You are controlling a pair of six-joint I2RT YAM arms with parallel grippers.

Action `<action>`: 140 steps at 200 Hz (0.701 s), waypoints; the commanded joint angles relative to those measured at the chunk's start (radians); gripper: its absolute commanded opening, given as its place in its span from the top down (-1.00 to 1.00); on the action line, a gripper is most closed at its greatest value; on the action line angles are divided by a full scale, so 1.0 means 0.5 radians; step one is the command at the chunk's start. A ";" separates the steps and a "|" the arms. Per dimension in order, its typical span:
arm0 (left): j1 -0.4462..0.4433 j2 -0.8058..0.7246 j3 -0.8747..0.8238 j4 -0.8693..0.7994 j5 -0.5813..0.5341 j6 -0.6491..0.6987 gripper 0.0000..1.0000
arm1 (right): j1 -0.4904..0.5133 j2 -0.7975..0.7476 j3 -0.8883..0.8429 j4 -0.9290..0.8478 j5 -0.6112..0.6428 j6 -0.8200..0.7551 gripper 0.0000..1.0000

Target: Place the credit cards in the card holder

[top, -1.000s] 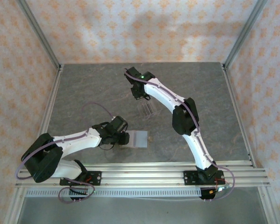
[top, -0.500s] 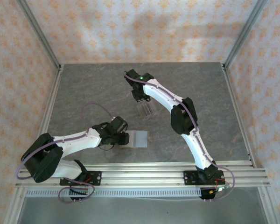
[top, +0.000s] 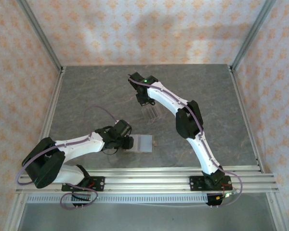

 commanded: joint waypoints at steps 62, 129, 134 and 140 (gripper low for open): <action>0.045 -0.024 -0.046 0.027 -0.013 0.017 0.19 | -0.001 0.040 0.033 -0.089 0.042 -0.018 0.71; 0.056 -0.022 -0.053 0.036 -0.006 0.014 0.19 | -0.001 0.042 0.028 -0.100 0.044 -0.020 0.72; 0.056 -0.022 -0.053 0.035 -0.004 0.014 0.20 | -0.001 0.043 0.028 -0.100 0.041 -0.020 0.74; 0.057 -0.022 -0.056 0.036 -0.005 0.014 0.19 | -0.001 0.043 0.026 -0.097 0.040 -0.020 0.75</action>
